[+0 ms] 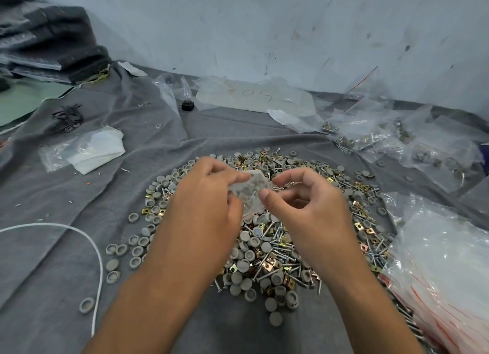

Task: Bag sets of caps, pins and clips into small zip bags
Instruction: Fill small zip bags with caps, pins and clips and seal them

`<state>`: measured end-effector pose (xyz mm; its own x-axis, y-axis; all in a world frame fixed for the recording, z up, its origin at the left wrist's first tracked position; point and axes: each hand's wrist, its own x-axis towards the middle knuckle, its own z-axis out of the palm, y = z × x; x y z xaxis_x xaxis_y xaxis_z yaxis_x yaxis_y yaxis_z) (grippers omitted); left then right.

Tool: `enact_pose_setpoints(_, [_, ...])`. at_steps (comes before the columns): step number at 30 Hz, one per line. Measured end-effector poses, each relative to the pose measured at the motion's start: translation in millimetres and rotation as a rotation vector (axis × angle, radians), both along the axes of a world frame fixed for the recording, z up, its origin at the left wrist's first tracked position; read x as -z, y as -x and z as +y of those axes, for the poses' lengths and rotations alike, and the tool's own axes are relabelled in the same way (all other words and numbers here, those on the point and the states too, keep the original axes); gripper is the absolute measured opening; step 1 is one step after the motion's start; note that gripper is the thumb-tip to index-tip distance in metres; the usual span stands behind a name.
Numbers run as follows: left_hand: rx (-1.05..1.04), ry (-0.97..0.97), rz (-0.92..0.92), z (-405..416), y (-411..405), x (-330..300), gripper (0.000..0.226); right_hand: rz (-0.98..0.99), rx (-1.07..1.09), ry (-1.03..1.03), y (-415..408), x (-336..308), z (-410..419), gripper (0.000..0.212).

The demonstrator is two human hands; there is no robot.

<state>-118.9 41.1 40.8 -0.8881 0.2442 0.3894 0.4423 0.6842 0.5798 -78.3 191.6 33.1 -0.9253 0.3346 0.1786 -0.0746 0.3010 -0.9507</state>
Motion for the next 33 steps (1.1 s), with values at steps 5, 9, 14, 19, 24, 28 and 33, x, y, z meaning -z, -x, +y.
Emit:
enact_pose_setpoints(5, [-0.052,0.069,0.19,-18.4,-19.9,-37.1,0.033,0.206,-0.021,-0.137,-20.2,-31.3,-10.4,0.023])
enact_pose_setpoints(9, [-0.048,0.044,0.155,-19.2,-21.9,-30.6,0.028,0.149,-0.082,-0.097,-20.8,-25.5,-13.0,0.02])
enact_pose_setpoints(14, [-0.146,0.049,0.087,-26.9,0.7,-5.7,0.035,0.047,-0.156,-0.266,-8.2,0.8,2.5,0.013])
enact_pose_setpoints(19, [-0.155,0.03,0.095,-35.3,10.9,7.6,0.037,-0.321,-0.285,-0.679,4.2,42.1,9.6,0.026])
enact_pose_setpoints(24, [-0.035,0.018,0.05,-26.5,7.7,20.6,0.047,-0.266,-0.349,-0.868,9.9,53.6,-3.0,0.036])
enact_pose_setpoints(28, [0.045,0.03,0.008,-20.6,4.5,29.1,0.048,-0.218,-0.343,-0.942,10.9,59.0,-4.5,0.02])
enact_pose_setpoints(33, [0.081,-0.006,0.003,-18.8,4.5,33.9,0.048,-0.151,-0.277,-0.756,11.6,57.0,6.8,0.014])
